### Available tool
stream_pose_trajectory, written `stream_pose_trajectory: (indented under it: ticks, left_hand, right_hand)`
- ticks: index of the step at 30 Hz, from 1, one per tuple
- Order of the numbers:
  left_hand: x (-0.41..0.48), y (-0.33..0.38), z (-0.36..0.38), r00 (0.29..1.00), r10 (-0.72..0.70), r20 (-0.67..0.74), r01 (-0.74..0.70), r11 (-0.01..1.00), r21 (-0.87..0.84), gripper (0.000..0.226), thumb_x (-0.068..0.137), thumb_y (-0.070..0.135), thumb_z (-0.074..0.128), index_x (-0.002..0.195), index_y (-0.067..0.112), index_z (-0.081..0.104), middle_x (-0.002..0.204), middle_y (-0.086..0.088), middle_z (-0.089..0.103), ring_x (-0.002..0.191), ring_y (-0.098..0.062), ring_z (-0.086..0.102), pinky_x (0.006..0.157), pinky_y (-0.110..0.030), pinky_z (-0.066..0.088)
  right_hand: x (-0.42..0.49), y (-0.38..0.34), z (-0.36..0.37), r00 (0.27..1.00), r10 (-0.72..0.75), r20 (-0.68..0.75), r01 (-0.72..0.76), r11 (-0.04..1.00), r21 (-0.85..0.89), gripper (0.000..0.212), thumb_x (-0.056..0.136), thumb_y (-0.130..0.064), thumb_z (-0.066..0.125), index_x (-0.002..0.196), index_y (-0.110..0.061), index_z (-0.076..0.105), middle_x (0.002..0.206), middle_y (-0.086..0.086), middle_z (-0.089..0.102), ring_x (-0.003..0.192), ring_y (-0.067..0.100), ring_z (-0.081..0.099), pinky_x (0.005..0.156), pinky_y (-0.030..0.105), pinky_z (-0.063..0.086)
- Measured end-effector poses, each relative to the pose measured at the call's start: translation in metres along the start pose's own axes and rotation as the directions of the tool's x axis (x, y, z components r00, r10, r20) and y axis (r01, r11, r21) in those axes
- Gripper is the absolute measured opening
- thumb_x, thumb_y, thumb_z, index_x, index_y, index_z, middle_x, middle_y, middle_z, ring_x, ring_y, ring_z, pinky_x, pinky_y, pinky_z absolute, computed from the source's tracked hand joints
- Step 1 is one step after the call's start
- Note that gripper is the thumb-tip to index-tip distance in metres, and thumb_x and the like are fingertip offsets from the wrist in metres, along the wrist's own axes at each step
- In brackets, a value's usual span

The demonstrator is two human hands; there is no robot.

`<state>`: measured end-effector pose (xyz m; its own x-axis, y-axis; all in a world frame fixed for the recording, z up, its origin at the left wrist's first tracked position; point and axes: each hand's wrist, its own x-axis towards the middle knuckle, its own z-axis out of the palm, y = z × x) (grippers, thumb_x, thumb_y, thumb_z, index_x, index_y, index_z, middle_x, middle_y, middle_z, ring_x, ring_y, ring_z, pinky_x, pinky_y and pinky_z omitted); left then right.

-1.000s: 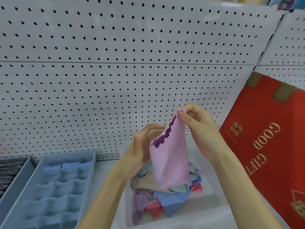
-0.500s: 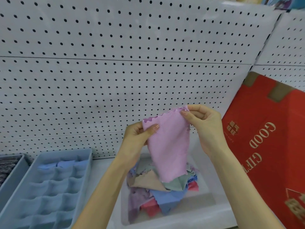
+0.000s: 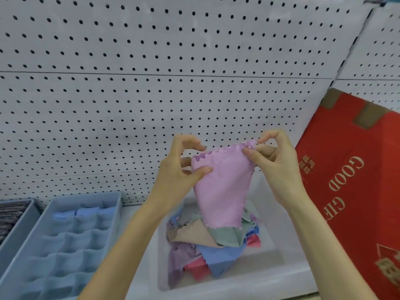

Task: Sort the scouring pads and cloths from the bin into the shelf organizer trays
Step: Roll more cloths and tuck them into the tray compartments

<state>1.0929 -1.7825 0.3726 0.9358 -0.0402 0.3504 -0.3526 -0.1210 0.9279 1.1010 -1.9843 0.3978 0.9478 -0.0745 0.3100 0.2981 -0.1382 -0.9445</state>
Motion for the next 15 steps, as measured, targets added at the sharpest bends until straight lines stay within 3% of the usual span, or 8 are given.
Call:
stream_pose_trajectory:
  ticks: [4,8,12,15]
  left_hand:
    - [0.002,0.003,-0.007,0.989,0.057,0.133,-0.079,0.982,0.169,0.042,0.078,0.002,0.076,0.098,0.036,0.061,0.102,0.023,0.062,0.084,-0.004,0.061,0.075,-0.026,0.055]
    - [0.004,0.005,-0.009,0.987,0.018,0.157,-0.048,0.981,0.189,0.045,0.077,0.003,0.078,0.094,0.042,0.064,0.099,0.025,0.064,0.085,-0.003,0.060,0.075,-0.025,0.054]
    - [0.004,0.004,-0.007,0.990,-0.019,0.139,-0.011,0.977,0.213,0.040,0.073,0.002,0.080,0.082,0.037,0.066,0.086,0.026,0.066,0.076,-0.002,0.059,0.076,-0.033,0.054]
    - [0.004,0.003,-0.007,0.992,-0.076,0.103,0.052,0.974,0.222,0.035,0.070,0.003,0.083,0.073,0.034,0.066,0.073,0.026,0.066,0.068,0.001,0.060,0.072,-0.027,0.053]
  right_hand:
    - [-0.001,0.002,-0.001,0.999,-0.031,0.018,0.030,0.999,0.020,0.021,0.083,-0.010,0.071,0.079,-0.018,0.052,0.070,0.013,0.068,0.066,0.018,0.055,0.065,0.027,0.042]
    - [-0.002,0.007,-0.001,0.999,-0.045,0.001,0.045,0.999,0.022,0.012,0.079,-0.006,0.074,0.081,-0.015,0.065,0.069,-0.007,0.070,0.068,0.010,0.064,0.066,0.016,0.049]
    - [-0.004,0.012,-0.002,0.999,-0.019,-0.035,0.022,0.996,0.085,0.013,0.077,-0.002,0.073,0.077,-0.013,0.068,0.073,-0.006,0.073,0.071,0.006,0.068,0.067,0.016,0.051]
    - [-0.004,0.015,-0.004,0.997,0.042,-0.070,-0.031,0.987,0.157,0.012,0.078,-0.003,0.072,0.076,-0.014,0.068,0.071,-0.005,0.073,0.070,0.007,0.067,0.067,0.017,0.052]
